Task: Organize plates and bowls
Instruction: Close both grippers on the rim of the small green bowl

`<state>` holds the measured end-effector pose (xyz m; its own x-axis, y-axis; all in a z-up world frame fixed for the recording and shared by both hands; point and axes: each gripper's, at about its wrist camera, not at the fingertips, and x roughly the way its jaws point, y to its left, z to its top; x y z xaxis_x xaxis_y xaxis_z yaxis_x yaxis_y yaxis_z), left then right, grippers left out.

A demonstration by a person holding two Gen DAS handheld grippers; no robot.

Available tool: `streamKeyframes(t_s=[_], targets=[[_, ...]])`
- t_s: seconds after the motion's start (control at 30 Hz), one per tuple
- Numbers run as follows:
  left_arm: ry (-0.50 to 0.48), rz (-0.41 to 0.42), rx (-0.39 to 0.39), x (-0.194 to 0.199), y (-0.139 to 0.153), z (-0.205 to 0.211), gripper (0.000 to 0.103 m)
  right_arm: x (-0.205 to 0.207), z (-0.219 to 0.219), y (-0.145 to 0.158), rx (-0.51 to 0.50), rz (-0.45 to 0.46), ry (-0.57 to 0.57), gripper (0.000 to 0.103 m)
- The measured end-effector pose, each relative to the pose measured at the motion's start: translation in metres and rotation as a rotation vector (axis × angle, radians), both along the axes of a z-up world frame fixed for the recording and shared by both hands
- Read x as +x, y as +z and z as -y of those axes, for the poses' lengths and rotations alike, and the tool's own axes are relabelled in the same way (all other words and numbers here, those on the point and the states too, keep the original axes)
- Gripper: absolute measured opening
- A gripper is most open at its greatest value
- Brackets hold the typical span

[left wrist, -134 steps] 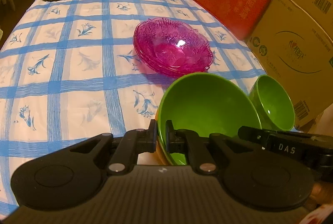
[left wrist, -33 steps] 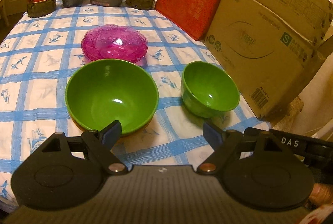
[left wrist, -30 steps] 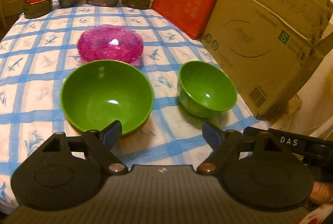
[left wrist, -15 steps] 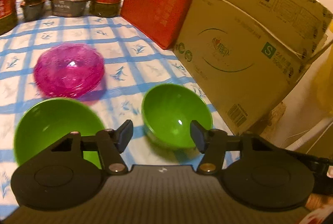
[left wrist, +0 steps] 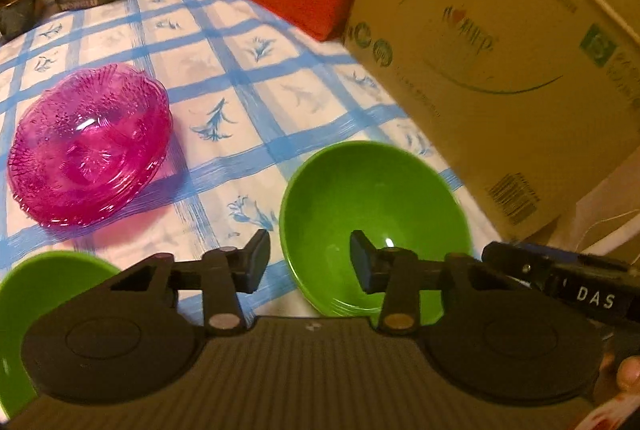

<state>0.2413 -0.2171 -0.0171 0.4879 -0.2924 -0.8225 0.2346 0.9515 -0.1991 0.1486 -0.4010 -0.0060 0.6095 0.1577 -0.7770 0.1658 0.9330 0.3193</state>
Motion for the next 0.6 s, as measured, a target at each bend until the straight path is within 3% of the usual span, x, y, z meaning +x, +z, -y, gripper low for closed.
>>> streamKeyframes(t_s=[0.07, 0.4, 0.6], targets=[[-0.008, -0.006, 0.006, 0.005, -0.003, 0.001, 0.032, 0.009, 0.001, -0.007, 0.006, -0.014, 0.011, 0.048], [-0.019, -0.050, 0.073, 0.024, -0.023, 0.009, 0.014, 0.037, 0.001, -0.032, 0.030, -0.067, 0.053, 0.035], [-0.029, -0.062, 0.097, 0.028, -0.028, 0.009, 0.006, 0.044, -0.005, -0.039, 0.033, -0.083, 0.078, 0.020]])
